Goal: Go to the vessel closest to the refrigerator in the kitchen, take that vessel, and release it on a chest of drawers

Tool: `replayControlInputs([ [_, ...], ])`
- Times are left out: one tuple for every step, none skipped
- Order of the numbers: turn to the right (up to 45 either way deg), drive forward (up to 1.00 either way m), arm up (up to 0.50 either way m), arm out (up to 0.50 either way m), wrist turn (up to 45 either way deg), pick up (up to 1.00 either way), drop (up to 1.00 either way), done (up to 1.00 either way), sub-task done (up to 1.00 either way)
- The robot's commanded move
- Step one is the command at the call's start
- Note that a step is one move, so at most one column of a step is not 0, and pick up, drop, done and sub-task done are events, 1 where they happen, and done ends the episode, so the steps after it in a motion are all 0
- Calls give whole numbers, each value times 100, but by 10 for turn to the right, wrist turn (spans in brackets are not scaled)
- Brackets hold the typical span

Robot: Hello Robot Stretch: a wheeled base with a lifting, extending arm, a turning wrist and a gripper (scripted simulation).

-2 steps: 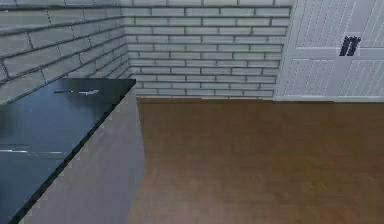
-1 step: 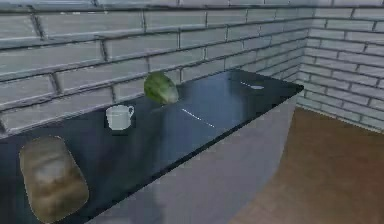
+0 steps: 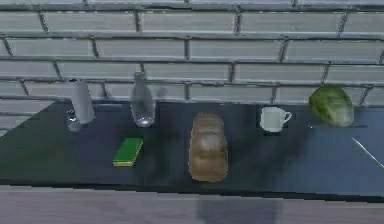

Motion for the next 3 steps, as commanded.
replayControlInputs([
  [-450,0,0,0,0,0,0,0,0],
  [-180,0,0,0,0,0,0,0,0],
  [450,0,0,0,0,0,0,0,0],
])
